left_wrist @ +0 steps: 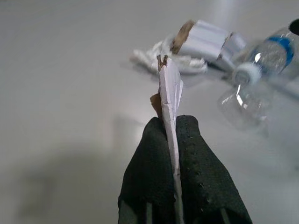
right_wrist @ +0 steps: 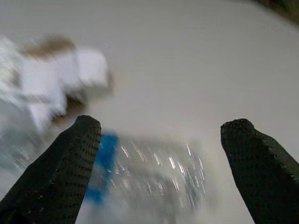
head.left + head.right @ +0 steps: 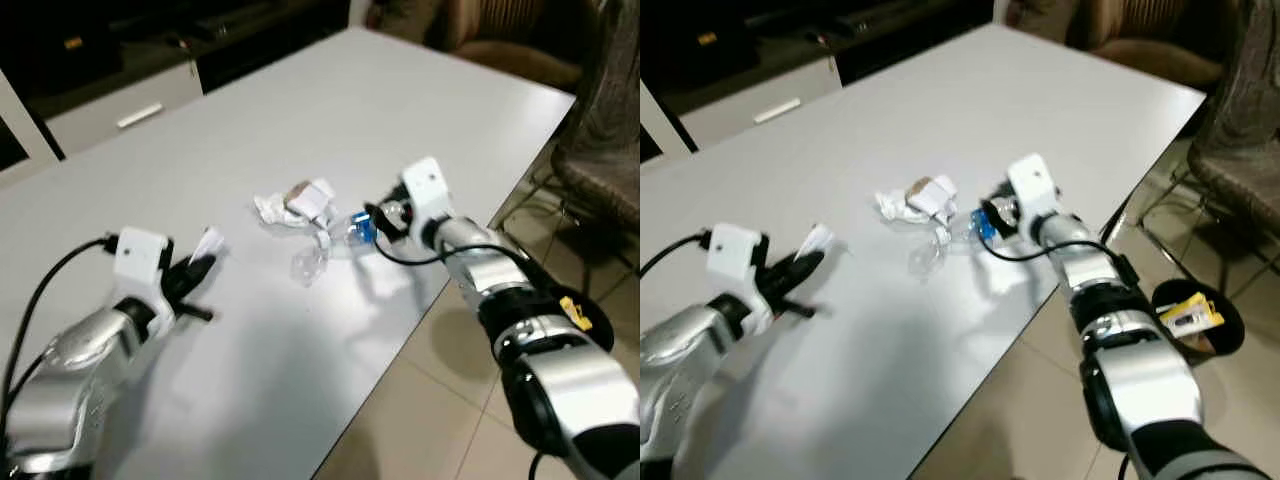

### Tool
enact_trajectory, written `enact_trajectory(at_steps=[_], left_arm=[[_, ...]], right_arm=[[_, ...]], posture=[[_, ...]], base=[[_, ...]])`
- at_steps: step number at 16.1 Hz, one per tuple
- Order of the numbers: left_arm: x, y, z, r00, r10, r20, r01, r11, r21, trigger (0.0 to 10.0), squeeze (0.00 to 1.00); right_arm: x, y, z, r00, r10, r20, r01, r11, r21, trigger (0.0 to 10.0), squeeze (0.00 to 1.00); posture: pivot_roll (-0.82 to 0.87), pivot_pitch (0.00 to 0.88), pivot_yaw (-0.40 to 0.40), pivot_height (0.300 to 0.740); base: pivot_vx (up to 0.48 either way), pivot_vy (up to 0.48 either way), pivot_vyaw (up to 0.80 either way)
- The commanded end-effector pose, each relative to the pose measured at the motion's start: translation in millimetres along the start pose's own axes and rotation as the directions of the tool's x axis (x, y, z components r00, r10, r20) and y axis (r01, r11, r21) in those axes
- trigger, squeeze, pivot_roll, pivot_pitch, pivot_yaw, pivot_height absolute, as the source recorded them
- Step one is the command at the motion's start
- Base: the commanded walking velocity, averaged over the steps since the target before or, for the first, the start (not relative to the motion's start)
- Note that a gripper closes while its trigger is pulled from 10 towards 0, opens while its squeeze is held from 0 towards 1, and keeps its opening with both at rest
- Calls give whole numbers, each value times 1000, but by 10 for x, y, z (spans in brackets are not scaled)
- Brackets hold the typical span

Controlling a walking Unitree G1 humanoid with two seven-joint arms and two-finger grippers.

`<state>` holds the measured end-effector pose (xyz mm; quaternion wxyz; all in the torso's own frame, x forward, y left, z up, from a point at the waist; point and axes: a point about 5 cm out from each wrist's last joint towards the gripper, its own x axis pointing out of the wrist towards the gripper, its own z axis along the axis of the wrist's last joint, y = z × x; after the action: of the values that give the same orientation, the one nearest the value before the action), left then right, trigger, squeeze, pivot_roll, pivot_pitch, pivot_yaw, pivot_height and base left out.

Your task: Picking trash to rubbish bin

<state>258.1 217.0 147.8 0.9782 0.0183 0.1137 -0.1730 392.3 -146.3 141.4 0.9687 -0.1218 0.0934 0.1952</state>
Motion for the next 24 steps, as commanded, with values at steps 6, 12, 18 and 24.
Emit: enact_trajectory(at_steps=[6, 12, 18, 24], left_arm=[[-154, -27, 28, 1000, 2, -21, -2, 1000, 5, 0, 0], [-56, -51, 14, 1000, 10, -10, -10, 1000, -2, 0, 0], [53, -123, 16, 1000, 12, 14, -12, 1000, -6, 0, 0], [190, -369, -10, 995, 59, 82, -52, 994, -91, 10000, 0]], right_arm=[[-104, -254, 2, 998, 67, 9, -68, 986, 150, 10000, 0], [-237, -251, -73, 944, 320, 78, -329, 927, 178, 10000, 0], [-243, 131, 57, 804, 519, 291, -563, 821, 92, 10000, 0], [-461, 48, 21, 932, 0, 363, -71, 980, 184, 10000, 0]], posture=[[68, 142, -6, 740], [19, 99, -18, 740], [1, 72, -23, 740], [-15, 41, -40, 740]], base=[[0, 0, 0], [0, 0, 0], [0, 0, 0], [0, 0, 0]])
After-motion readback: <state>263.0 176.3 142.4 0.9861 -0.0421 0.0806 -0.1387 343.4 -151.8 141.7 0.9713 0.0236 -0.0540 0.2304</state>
